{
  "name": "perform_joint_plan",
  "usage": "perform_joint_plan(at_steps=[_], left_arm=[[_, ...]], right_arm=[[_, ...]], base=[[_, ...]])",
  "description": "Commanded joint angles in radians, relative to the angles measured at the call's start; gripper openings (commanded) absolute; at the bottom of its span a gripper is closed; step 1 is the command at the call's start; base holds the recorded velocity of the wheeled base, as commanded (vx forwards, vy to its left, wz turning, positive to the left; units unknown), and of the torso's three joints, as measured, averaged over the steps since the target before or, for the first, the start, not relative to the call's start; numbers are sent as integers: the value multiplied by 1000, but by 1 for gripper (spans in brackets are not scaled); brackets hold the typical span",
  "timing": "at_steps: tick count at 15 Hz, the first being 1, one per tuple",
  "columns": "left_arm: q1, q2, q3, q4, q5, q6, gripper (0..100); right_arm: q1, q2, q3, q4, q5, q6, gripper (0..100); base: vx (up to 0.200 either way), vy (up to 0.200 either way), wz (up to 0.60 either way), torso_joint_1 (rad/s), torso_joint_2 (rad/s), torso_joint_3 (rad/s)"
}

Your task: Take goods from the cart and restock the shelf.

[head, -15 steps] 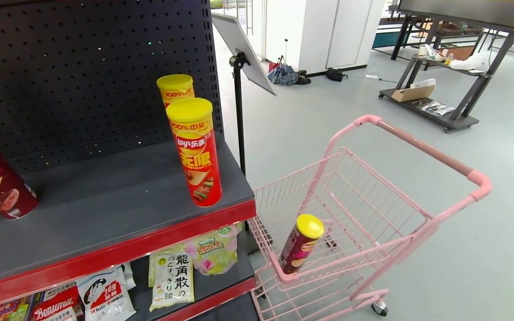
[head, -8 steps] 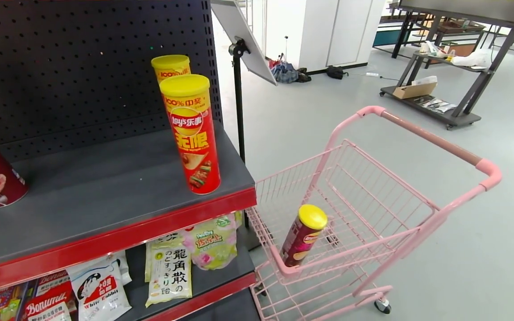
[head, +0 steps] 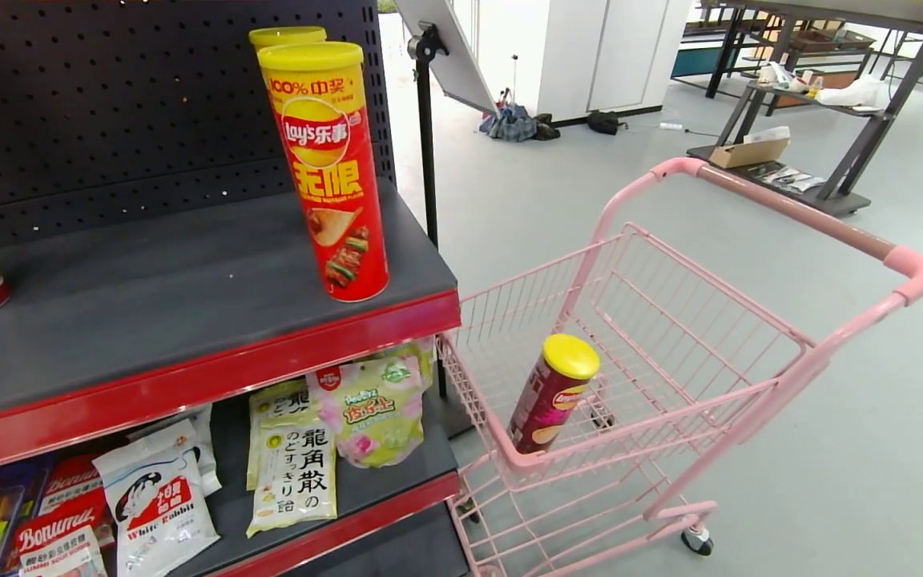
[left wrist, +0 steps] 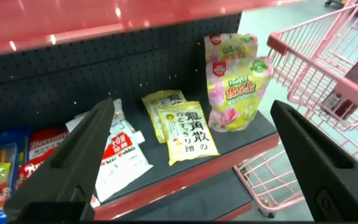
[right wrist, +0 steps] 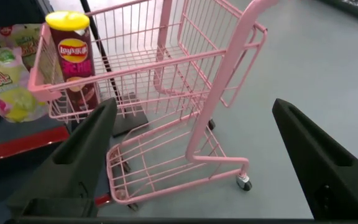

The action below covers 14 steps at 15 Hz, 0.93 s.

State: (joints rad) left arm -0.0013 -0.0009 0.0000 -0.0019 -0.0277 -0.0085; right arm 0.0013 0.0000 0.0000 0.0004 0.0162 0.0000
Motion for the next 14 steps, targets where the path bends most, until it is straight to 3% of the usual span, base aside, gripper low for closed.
perform_joint_plan(at_steps=[1, 5, 6, 7, 8, 9, 10, 11, 13, 14], left_arm=[[1, 1, 0, 0, 0, -1, 100], [0, 1, 0, 0, 0, 1, 100], [1, 1, 0, -1, 0, 1, 100], [0, 1, 0, -1, -1, 2, 100], [0, 1, 0, -1, -1, 1, 100], [0, 1, 0, -1, -3, 1, 100], [0, 1, 0, -1, -3, 1, 100], [0, 1, 0, -1, -3, 1, 100], [1, 1, 0, -1, 0, 1, 100], [0, 1, 0, -1, -1, 2, 100]], right_arm=[[0, 2, 0, 0, 1, 0, 100], [0, 37, -3, 3, 4, -8, 100], [5, 69, -67, 0, 18, -9, 100], [14, 206, -221, 7, 31, 3, 100], [32, 554, -569, 10, 62, 127, 100], [92, 676, -614, 3, 171, 106, 100], [135, 738, -589, -8, 220, 80, 100], [183, 870, -506, -102, 225, 106, 100], [209, 1115, -397, -436, 278, 123, 100], [226, 1224, -377, -533, 312, 121, 100]], base=[[0, 0, 0, -163, 525, 369], [0, 0, 0, -109, 376, 271], [0, 0, 0, -27, 100, 61], [0, 0, 0, -7, 61, 36], [0, 0, 0, 0, 0, 0], [0, 0, 0, 0, 0, 0], [0, 0, 0, 0, 0, 0], [0, 0, 0, 0, 0, 0], [0, 0, 0, 0, 0, 0], [0, 0, 0, 0, 0, 0]])
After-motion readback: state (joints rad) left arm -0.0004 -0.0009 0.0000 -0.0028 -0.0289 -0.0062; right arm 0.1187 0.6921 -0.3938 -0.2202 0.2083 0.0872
